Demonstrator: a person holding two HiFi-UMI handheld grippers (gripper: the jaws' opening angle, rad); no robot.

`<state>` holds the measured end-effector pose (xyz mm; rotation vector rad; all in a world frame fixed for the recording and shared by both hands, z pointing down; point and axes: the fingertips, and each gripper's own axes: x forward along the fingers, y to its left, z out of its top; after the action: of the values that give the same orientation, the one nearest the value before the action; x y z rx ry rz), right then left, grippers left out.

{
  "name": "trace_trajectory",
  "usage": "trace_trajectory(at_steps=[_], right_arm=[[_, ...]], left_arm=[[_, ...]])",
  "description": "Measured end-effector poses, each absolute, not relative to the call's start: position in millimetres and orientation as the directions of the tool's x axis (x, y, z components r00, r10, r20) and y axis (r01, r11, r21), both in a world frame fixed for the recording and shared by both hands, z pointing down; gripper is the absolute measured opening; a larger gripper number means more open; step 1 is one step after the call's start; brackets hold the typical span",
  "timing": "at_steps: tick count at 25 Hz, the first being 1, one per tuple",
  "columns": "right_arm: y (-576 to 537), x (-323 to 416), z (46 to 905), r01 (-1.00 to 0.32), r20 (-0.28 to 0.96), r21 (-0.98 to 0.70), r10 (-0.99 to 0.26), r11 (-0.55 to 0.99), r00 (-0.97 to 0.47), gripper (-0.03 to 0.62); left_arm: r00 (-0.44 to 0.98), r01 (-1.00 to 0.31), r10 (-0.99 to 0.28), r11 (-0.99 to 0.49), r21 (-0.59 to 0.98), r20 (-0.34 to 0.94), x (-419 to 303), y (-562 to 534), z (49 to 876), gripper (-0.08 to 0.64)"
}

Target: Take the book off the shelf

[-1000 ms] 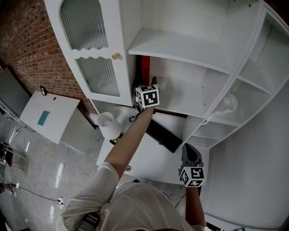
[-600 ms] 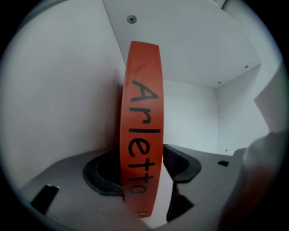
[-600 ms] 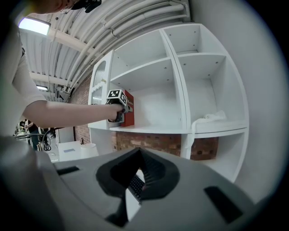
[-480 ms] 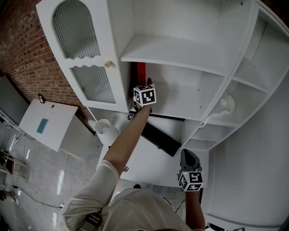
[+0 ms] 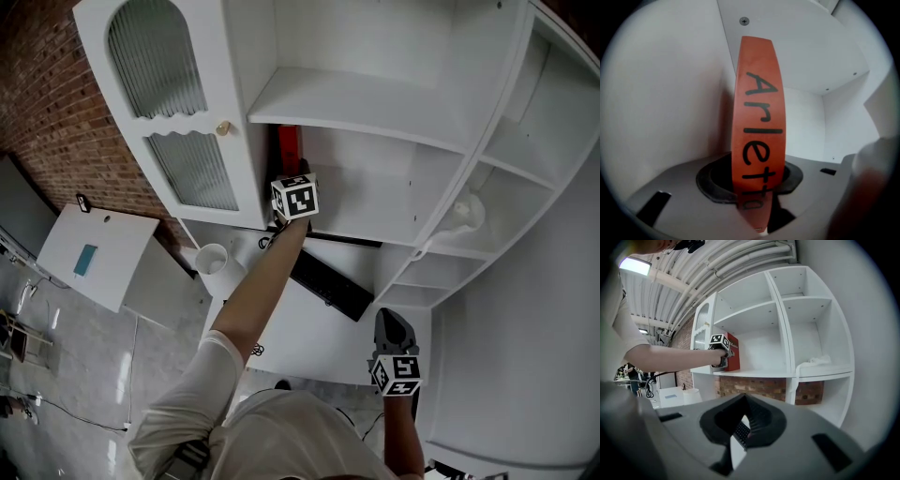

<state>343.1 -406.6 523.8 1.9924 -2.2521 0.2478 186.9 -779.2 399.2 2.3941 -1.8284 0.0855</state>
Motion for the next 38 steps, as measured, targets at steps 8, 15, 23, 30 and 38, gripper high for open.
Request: trace_trajectory(at_steps=[8,15,23,30,38], right_arm=[[-400.7,333.3,522.0,-0.988,0.181,-0.049,-0.972,0.145,-0.151,0.002],[-382.6,329.9,525.1,-0.987,0.178,-0.060,-0.971,0.149,-0.157,0.002],[-358.1,325.4,530.5,-0.981,0.184,-0.062,-0.964,0.182,-0.190,0.002],[-337.7,312.3,531.3,-0.970,0.184,-0.051,-0.953,0.236,-0.242,0.002],[-330.6,289.7,530.0,-0.952,0.176,-0.035,-0.936,0.303,-0.304,0.002]], left_arm=[[0.309,-0.951,-0.946,-0.304,0.063,0.099,183.9,-751.3,389.1,0.147],[0.368,-0.930,-0.927,-0.365,0.049,0.076,184.9,-713.6,381.1,0.147],[0.402,-0.916,-0.914,-0.400,0.044,0.063,176.9,-658.4,382.6,0.147],[0.395,-0.917,-0.918,-0.392,0.069,0.039,147.8,-609.9,379.4,0.147],[0.389,-0.920,-0.921,-0.386,0.059,0.035,112.1,-567.3,379.1,0.147]])
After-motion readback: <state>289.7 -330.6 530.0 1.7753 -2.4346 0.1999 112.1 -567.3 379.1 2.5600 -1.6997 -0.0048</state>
